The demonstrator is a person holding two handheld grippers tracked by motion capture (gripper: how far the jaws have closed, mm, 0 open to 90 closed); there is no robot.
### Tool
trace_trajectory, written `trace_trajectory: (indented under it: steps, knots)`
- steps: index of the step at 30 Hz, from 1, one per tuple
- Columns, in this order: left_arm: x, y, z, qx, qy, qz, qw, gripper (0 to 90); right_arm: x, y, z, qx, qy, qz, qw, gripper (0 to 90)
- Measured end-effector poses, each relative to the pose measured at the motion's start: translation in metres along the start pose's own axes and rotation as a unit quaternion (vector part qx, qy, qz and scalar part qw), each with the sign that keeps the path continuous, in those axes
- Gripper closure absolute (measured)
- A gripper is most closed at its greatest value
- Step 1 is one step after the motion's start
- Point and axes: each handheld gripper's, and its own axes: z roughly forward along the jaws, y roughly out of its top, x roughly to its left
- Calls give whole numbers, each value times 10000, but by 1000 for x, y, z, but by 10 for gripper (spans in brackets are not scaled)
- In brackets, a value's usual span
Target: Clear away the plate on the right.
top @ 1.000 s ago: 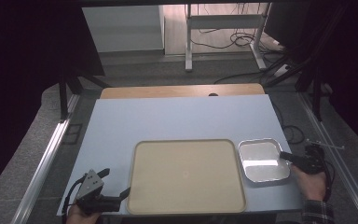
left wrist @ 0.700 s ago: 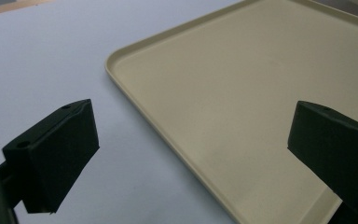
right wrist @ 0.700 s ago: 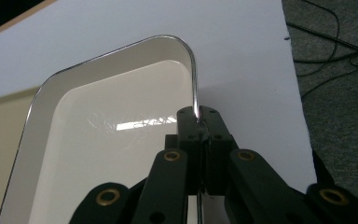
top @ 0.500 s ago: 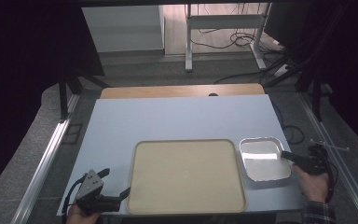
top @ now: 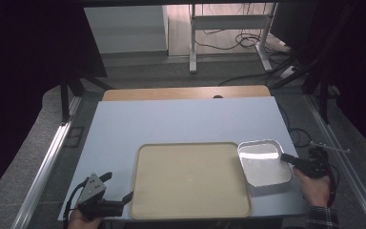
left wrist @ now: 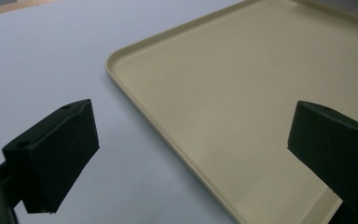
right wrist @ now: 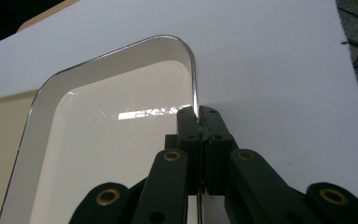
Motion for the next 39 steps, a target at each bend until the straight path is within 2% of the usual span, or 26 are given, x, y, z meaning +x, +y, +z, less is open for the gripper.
trace_trajectory:
  steps: [27, 39]
  knots:
    - [0, 0, 0, 3, 13, -24, 10000, 13, 32, -2, 21, 165, 324, -103, 9993, 886]
    - [1, 0, 0, 4, 10, -23, 10000, 13, 53, -1, 39, 244, 528, -182, 9981, 885]
